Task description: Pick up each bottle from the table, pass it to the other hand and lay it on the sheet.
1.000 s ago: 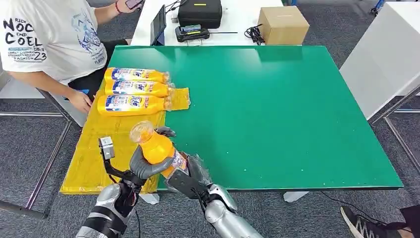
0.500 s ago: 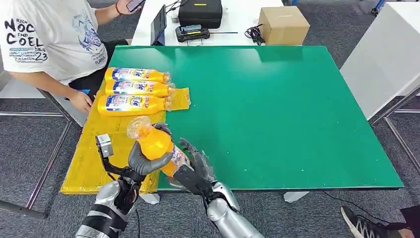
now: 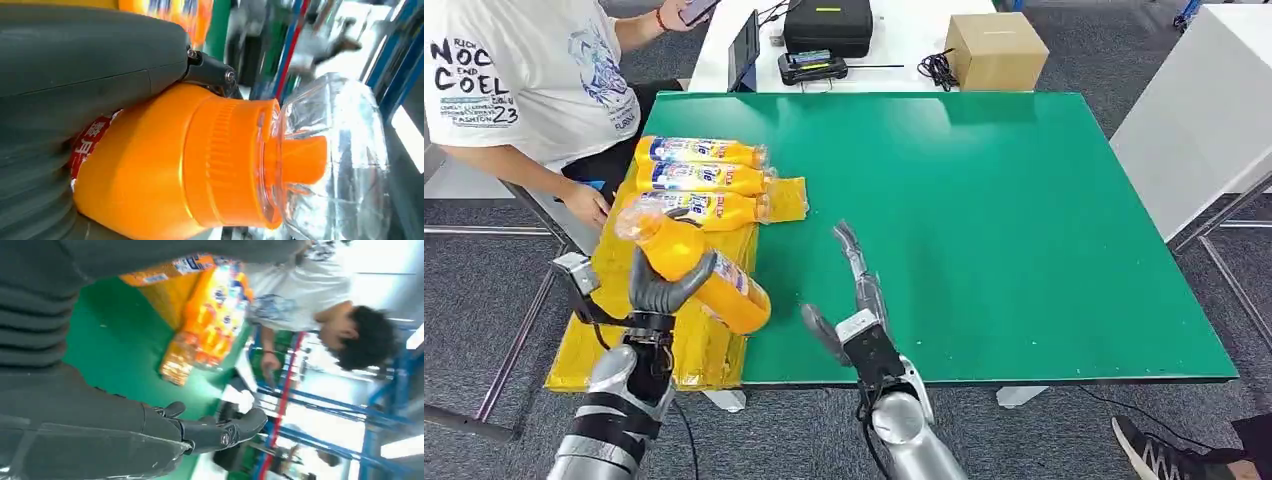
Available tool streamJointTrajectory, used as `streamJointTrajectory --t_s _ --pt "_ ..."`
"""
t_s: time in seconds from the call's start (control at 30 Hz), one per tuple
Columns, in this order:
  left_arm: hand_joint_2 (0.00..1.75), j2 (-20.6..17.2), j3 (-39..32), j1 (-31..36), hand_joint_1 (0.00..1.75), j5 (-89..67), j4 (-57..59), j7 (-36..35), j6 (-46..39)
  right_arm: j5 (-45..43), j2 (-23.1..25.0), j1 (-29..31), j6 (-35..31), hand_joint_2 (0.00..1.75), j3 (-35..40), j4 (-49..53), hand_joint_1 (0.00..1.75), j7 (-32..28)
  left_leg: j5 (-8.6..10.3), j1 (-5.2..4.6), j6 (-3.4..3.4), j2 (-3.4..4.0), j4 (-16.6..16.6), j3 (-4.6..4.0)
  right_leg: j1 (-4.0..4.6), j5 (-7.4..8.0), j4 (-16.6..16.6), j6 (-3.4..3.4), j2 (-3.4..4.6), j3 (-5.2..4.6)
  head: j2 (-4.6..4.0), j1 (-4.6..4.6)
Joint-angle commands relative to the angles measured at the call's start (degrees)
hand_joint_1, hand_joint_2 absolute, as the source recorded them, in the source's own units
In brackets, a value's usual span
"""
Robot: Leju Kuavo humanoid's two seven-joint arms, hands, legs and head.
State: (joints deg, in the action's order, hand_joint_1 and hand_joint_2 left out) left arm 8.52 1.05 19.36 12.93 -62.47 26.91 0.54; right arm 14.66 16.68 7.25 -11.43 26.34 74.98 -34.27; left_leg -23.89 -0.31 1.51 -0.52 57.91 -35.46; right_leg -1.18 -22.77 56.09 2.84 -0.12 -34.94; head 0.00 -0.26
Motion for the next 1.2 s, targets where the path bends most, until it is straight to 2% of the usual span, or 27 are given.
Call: streamJointTrajectory --t_s 0.03,0.23,0.3,0.37,0.43,0.5,0.77,0.83,0.87,0.9,0.93,1.0,1.2 --pt "1.75 -2.6 -5.7 5.2 1.75 -16.9 2.5 7.2 -16.4 -6.0 -3.0 -3.7 -0.5 0.0 1.5 16.4 0.0 -4.2 -0.14 0.12 -0.1 -0.03 0.1 0.19 0.13 -0.13 0.0 -0.13 -0.06 0.24 0.0 0.02" --pt "1.75 -2.9 -5.6 5.2 1.75 -19.3 2.1 7.4 -17.4 -6.1 -3.1 -4.1 -0.9 0.0 1.2 17.9 0.0 -4.0 -0.14 0.13 -0.11 0.02 0.0 0.24 0.14 -0.1 0.0 -0.14 0.0 0.3 0.0 0.0" --pt "1.75 -3.7 -4.8 5.5 1.75 -28.3 2.7 9.0 -25.5 -7.9 -2.6 -4.1 -1.7 0.0 0.6 18.8 0.0 -5.3 -0.14 0.14 -0.12 0.02 0.0 0.27 0.15 -0.1 -0.1 -0.15 0.0 0.33 0.0 0.02" --pt "1.75 -5.8 -2.3 6.3 1.75 -44.1 5.1 7.8 -35.8 -8.8 -2.6 -3.9 -2.7 0.0 0.3 20.6 0.0 -5.5 -0.07 0.08 -0.09 -0.03 0.0 0.12 0.09 -0.07 0.0 -0.11 -0.04 0.16 0.0 0.02" --pt "1.75 -7.1 -1.2 6.9 1.75 -56.9 7.9 5.6 -40.5 -9.5 -2.5 -3.5 -3.2 0.0 0.0 20.2 0.0 -4.8 -0.12 0.11 -0.11 0.01 0.1 0.2 0.12 -0.11 0.0 -0.14 -0.02 0.23 0.0 0.02" --pt "1.75 -5.0 -7.3 5.8 1.75 -76.5 8.0 5.1 -40.5 -10.1 -2.5 -2.6 -3.2 0.0 -0.2 17.3 0.0 -3.7 -0.13 0.12 -0.12 0.06 0.0 0.33 0.14 -0.09 -0.1 -0.16 0.04 0.35 0.0 0.02" --pt "1.75 -5.0 -7.3 5.8 1.75 -76.5 8.0 5.1 -40.5 -10.1 -2.5 -2.6 -3.2 0.0 -0.2 17.3 0.0 -3.7 -0.07 0.07 -0.06 0.09 0.0 0.16 0.07 -0.04 -0.1 -0.08 0.04 0.18 0.0 0.04" --pt "1.75 -5.0 -7.3 5.8 1.75 -76.5 8.0 5.1 -40.5 -10.1 -2.5 -2.6 -3.2 0.0 -0.2 17.3 0.0 -3.7 -0.09 0.08 -0.09 0.05 0.0 0.21 0.09 -0.07 0.0 -0.12 0.01 0.24 0.0 0.02" --pt "1.75 -5.0 -7.3 5.8 1.75 -76.5 8.0 5.1 -40.5 -10.1 -2.5 -2.6 -3.2 0.0 -0.2 17.3 0.0 -3.7 -0.27 0.21 -0.19 0.1 0.1 0.52 0.23 -0.22 0.0 -0.25 0.03 0.57 0.0 0.02" --pt "1.75 -4.5 -8.2 5.7 1.75 -80.8 8.4 4.7 -40.5 -10.1 -2.5 -2.4 -3.2 0.0 -0.1 16.4 0.0 -3.8 -0.31 0.25 -0.22 0.08 0.1 0.6 0.28 -0.25 0.0 -0.28 0.02 0.66 0.0 0.02" --pt "1.75 -4.5 -8.0 6.0 1.75 -81.4 9.9 5.0 -40.5 -10.4 -2.5 -2.3 -3.1 0.0 -0.2 16.1 0.0 -3.8 -0.1 0.09 -0.09 0.02 0.0 0.24 0.11 -0.08 -0.1 -0.12 0.01 0.28 0.0 0.0" --pt "1.75 -5.7 -5.5 6.9 1.75 -87.1 14.6 1.9 -40.5 -10.7 -2.5 -2.2 -2.9 0.0 -0.2 15.3 0.0 -3.7 -0.13 0.12 -0.09 0.06 0.0 0.31 0.13 -0.08 -0.1 -0.13 0.04 0.36 0.0 0.02" --pt "1.75 -6.4 -2.2 7.8 1.75 -89.3 22.0 1.2 -40.5 -11.0 -2.6 -2.3 -2.2 0.0 -0.2 14.2 0.0 -3.3 -0.16 0.16 -0.15 0.04 0.0 0.45 0.18 -0.12 -0.1 -0.2 0.01 0.52 0.0 0.0"
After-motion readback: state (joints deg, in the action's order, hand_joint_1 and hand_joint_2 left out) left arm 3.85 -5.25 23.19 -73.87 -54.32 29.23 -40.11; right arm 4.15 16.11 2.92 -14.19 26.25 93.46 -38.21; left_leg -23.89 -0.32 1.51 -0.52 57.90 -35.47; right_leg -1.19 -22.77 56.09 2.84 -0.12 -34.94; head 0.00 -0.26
